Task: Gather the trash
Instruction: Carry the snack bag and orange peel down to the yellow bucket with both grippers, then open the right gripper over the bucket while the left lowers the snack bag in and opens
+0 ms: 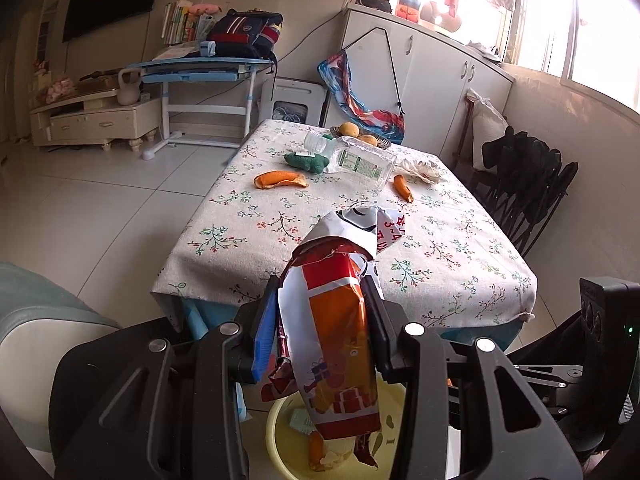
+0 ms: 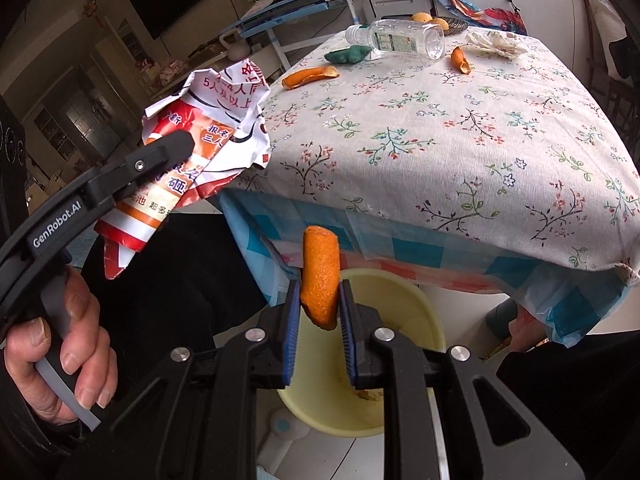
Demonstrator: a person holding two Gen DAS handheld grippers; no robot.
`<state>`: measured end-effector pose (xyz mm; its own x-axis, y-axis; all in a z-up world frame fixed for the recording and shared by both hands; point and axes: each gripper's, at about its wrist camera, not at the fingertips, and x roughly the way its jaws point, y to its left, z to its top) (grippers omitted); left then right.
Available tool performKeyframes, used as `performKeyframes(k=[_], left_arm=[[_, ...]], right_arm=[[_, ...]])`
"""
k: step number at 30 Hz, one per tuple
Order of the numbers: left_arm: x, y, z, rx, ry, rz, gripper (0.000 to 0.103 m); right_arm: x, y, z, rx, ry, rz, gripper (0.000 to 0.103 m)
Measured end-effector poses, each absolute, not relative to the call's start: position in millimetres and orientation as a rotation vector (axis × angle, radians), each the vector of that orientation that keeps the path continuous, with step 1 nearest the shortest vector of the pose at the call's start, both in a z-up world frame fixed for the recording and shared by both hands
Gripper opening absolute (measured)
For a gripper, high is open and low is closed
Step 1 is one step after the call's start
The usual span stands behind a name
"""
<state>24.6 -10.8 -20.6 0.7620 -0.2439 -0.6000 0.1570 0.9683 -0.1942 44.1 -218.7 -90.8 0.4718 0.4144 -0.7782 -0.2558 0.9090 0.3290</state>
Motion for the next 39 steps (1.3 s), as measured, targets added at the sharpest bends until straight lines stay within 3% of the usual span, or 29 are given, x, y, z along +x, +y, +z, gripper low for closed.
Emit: performKeyframes(k=[18,22,27,39], left_arm=[[24,-19,-28,-0.108,0.69,-0.235,0.039],[24,-26,-31,-0.092,0.709,-0.251,0.039],[22,-40,-43,-0.043,0.77,-0.283,0.039],[15,-77,-73,0.104,0.913,-0.352,0.041]], right_arm=[[45,-226,-95,0.179,1.008,0.365,0.035],[44,-235,-85,0.203,0.952,0.341,0.05],[39,-256,-68,0.254,0.849,0.28,0.057],[28,-291,-43,0.336,0.699,0.183,0.065]])
